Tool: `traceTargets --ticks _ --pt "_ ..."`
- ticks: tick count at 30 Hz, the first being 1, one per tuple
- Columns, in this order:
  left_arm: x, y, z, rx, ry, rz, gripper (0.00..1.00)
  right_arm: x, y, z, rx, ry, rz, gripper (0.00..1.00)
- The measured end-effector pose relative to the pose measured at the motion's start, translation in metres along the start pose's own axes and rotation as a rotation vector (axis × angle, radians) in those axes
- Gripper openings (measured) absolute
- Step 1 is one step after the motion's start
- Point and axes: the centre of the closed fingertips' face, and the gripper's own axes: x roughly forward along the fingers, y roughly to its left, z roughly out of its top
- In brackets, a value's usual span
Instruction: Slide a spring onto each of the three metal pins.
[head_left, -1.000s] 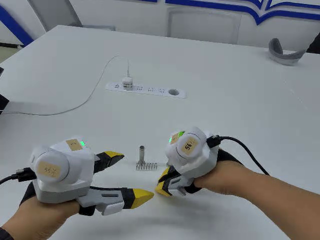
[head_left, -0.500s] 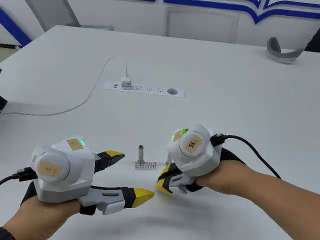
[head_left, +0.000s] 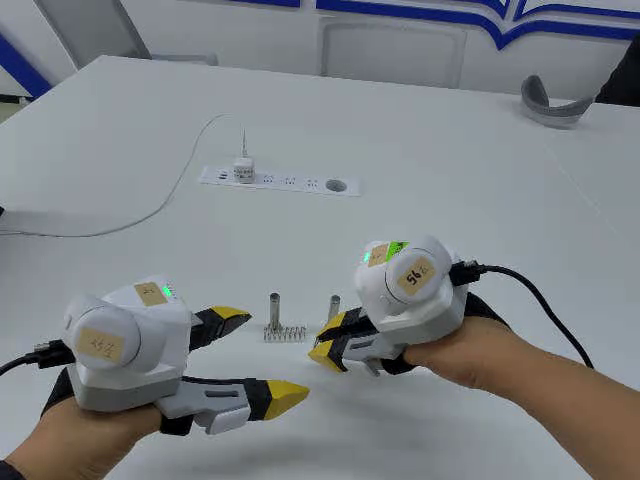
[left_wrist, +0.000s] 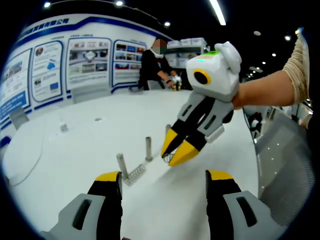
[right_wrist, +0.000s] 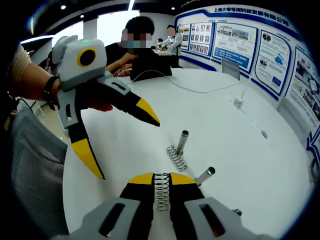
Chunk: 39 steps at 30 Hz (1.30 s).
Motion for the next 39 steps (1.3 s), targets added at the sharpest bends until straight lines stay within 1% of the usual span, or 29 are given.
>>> traceTargets --ticks 6,12,17,23,27,34,39 --pt "0.001 -0.002 0.002 0.006 0.0 -0.003 0.68 -0.006 -0.002 0.006 0.006 -0.028 -0.015 0.12" --pt "0.002 -0.003 0.006 0.013 -0.003 -0.008 0.68 -0.012 -0.002 0.009 0.011 -0.042 -0.027 0.12" --pt "0.005 -0.006 0.008 0.027 -0.003 -0.015 0.67 -0.02 -0.002 0.014 0.011 -0.054 -0.034 0.12" --pt "0.008 -0.009 0.008 0.053 0.001 -0.024 0.61 -0.03 0.003 0.024 0.012 -0.067 -0.029 0.12" --pt "0.011 -0.011 0.009 0.08 0.002 -0.031 0.55 -0.036 0.008 0.03 0.008 -0.071 -0.021 0.12" --pt "0.016 -0.014 0.01 0.112 0.006 -0.042 0.47 -0.038 0.017 0.035 0.001 -0.07 0.004 0.12" --pt "0.019 -0.015 0.012 0.123 -0.003 -0.047 0.41 -0.037 0.022 0.037 -0.002 -0.07 0.02 0.12"
